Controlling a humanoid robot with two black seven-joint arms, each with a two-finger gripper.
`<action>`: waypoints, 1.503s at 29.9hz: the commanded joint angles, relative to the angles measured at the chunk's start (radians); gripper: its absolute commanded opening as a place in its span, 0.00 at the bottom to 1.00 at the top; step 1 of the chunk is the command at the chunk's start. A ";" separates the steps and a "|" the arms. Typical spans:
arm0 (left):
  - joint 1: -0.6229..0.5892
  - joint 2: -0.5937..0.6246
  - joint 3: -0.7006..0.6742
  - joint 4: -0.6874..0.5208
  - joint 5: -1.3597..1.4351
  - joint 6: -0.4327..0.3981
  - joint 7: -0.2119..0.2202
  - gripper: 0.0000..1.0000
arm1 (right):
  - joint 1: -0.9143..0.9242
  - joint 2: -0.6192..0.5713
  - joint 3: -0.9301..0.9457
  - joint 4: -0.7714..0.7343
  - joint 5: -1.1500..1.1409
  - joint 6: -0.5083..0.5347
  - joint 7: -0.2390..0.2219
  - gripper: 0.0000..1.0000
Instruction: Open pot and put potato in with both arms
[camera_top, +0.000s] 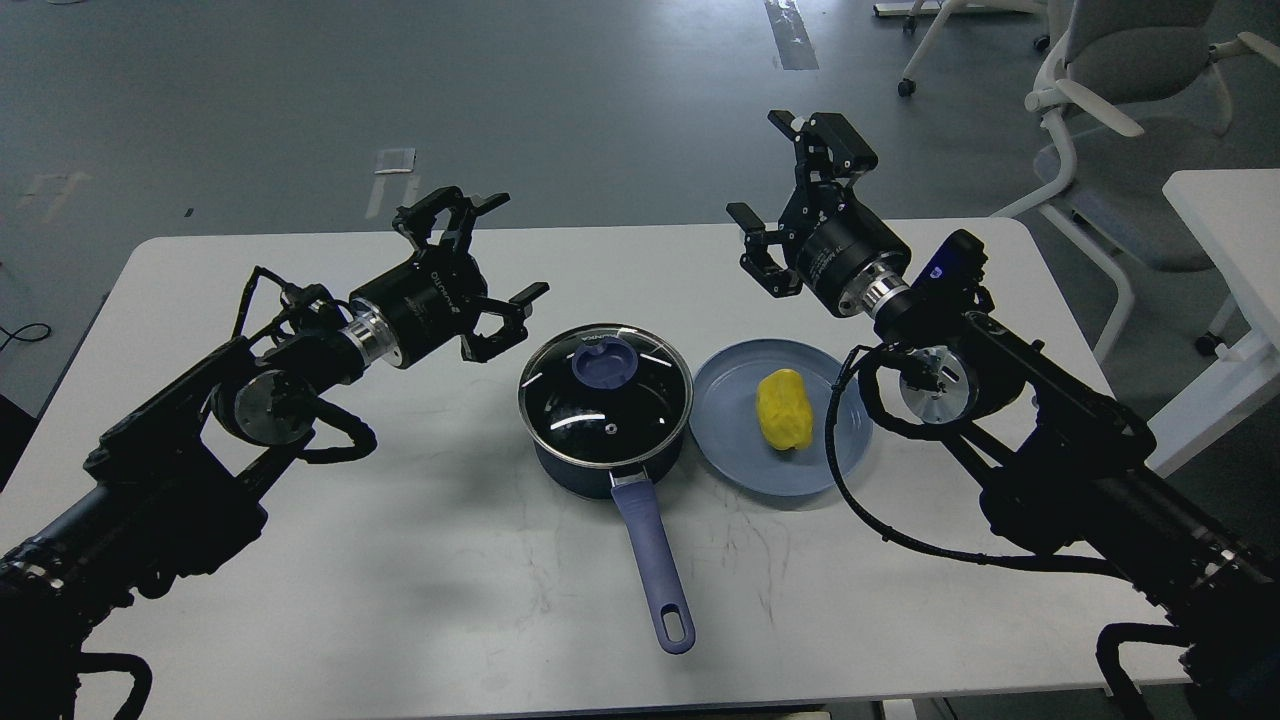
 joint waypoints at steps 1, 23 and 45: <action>0.007 0.037 -0.033 -0.040 0.000 -0.002 -0.018 0.98 | 0.017 -0.010 0.001 0.001 0.000 0.002 0.001 1.00; -0.006 0.069 -0.033 -0.056 -0.001 0.029 -0.036 0.98 | 0.103 -0.022 -0.022 -0.034 -0.002 0.003 0.001 1.00; -0.003 0.074 -0.016 -0.116 0.014 0.065 -0.026 0.98 | 0.103 -0.026 -0.026 -0.036 -0.003 0.000 0.001 1.00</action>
